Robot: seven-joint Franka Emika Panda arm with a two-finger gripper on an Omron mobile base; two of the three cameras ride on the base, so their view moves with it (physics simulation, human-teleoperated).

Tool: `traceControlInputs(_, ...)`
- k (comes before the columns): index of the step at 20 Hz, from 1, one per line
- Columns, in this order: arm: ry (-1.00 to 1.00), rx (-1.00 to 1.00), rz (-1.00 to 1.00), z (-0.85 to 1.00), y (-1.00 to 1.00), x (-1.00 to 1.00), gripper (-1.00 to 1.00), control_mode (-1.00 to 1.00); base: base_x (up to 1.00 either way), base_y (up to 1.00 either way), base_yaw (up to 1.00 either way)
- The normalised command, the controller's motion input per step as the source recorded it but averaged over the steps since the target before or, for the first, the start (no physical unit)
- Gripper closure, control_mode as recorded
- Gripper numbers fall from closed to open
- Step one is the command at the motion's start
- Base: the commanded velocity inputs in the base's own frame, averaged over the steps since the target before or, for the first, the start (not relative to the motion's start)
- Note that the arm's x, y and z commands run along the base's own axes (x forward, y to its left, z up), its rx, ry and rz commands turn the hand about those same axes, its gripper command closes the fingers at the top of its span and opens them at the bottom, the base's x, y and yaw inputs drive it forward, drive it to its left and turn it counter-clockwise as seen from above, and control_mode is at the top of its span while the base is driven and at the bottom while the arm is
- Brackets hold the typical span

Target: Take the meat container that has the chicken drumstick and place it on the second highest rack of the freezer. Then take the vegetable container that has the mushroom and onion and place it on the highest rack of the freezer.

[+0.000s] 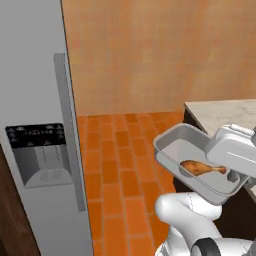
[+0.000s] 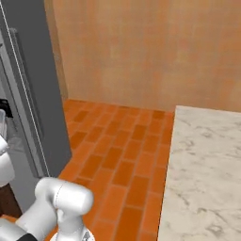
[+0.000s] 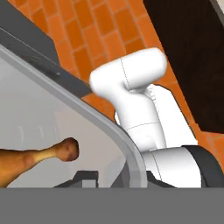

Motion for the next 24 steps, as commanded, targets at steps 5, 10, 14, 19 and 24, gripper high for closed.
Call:
traceControlInputs(5, 0.00, 0.00, 0.00, 0.00, 0.00, 0.00, 1.00, 1.00, 1.00, -0.29, 0.00)
traceControlInputs(10, 0.00, 0.00, 0.00, 0.00, 0.00, 0.00, 1.00, 1.00, 1.00, -0.23, 0.00)
traceControlInputs(14, 0.00, 0.00, 0.00, 0.00, 0.00, 0.00, 1.00, 1.00, 1.00, -0.22, 0.04)
traceControlInputs(19, 0.00, 0.00, 0.00, 0.00, 0.00, 0.00, 1.00, 1.00, 1.00, -0.20, 0.27)
traceControlInputs(24, 0.00, 0.00, 0.00, 0.00, 0.00, 0.00, 1.00, 1.00, 0.96, -0.05, 0.59)
